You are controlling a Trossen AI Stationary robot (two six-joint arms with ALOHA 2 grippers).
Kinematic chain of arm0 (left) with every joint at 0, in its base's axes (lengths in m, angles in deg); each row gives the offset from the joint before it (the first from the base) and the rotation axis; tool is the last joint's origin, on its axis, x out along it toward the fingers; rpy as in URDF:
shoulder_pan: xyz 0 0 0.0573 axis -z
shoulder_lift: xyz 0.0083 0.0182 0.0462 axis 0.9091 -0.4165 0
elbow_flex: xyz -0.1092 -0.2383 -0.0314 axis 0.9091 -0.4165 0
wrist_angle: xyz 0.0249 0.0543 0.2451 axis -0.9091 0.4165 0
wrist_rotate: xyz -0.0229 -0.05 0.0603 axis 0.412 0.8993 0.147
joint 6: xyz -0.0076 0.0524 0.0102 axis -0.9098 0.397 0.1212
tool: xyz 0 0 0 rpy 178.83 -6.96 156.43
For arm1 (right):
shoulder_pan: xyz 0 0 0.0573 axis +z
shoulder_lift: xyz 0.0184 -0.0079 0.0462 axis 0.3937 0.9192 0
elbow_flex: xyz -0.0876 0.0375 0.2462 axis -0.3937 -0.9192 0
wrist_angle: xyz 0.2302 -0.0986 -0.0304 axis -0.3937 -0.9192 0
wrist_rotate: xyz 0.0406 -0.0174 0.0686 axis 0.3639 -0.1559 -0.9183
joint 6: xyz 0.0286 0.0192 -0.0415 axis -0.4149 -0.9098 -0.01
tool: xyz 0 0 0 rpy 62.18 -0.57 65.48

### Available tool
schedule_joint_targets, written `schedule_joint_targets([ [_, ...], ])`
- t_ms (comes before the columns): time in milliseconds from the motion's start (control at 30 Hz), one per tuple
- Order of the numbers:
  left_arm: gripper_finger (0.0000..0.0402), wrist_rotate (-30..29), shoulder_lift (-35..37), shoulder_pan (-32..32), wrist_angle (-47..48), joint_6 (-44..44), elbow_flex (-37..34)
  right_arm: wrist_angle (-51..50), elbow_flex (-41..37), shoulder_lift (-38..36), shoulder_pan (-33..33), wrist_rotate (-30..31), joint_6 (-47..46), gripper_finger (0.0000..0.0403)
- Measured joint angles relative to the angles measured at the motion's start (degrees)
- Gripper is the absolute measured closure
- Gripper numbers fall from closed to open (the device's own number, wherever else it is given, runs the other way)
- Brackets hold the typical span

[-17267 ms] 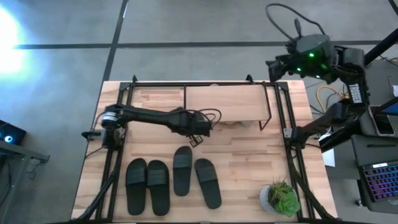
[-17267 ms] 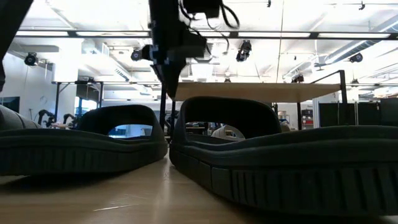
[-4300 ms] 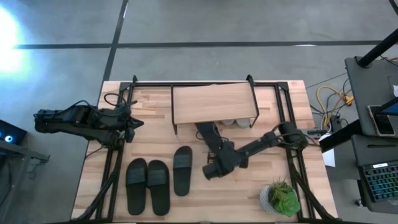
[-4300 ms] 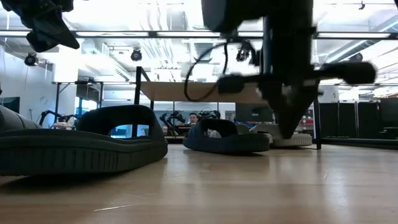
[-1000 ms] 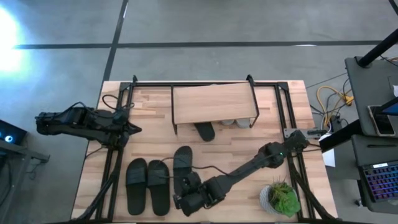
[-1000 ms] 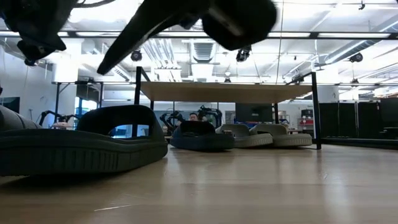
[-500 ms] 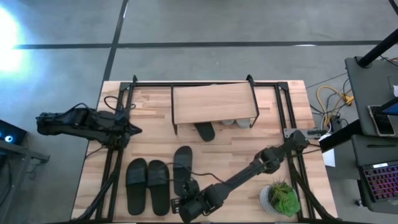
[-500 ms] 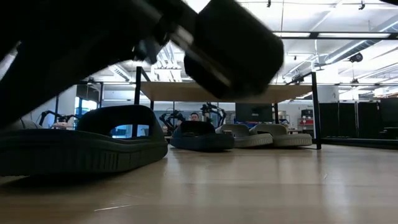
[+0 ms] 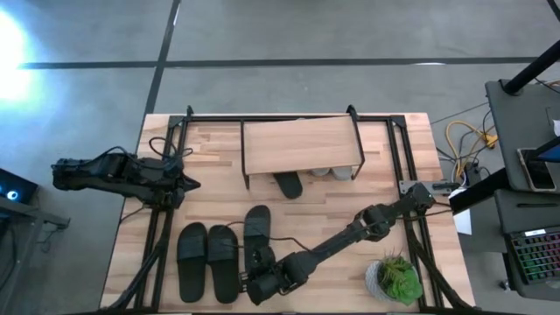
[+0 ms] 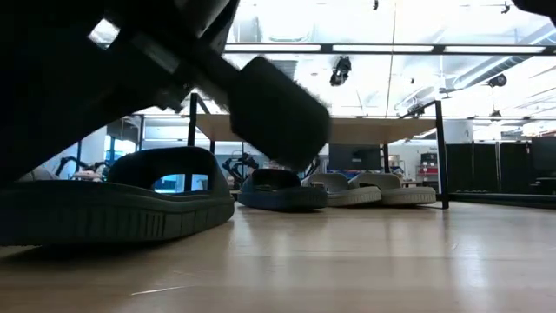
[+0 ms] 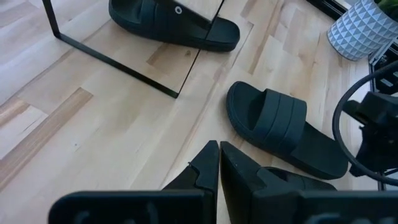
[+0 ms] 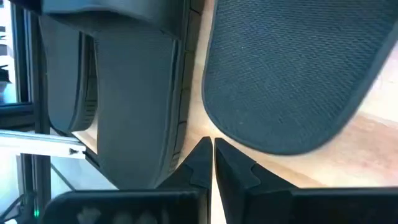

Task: Pick and place slides into the shelf
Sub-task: Move the black slide under the shelf

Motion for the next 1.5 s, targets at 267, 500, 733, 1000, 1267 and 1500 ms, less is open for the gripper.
schedule_joint_targets([
  [267, 0.0402, -0.04, 0.16, 0.0, 0.04, 0.02, -0.03, 0.42, -0.02, 0.61, -0.81, -0.57, 1.29, 0.0392],
  [500, 0.0402, -0.04, 0.29, 0.0, 0.11, 0.02, -0.21, -2.65, -0.07, 0.61, -1.62, -0.26, 1.57, 0.0392],
  [733, 0.0402, -0.04, 0.45, 0.0, 0.46, 1.09, -0.31, -4.03, -0.07, 0.61, -4.03, 0.35, 5.98, 0.0392],
  [1000, 0.0402, -0.04, 0.51, 0.0, 0.44, 1.51, -0.31, -5.23, -0.07, 0.6, -7.42, 0.92, 11.18, 0.0392],
  [1267, 0.0402, -0.07, 0.51, 0.0, 0.42, 1.6, -0.31, -12.23, -0.07, -0.15, -7.49, 0.12, 8.92, 0.0392],
  [1500, 0.0402, -0.31, 0.51, 0.0, 0.39, 2.1, -0.38, -19.03, -0.15, -2.14, -7.23, 1.96, 7.51, 0.0392],
])
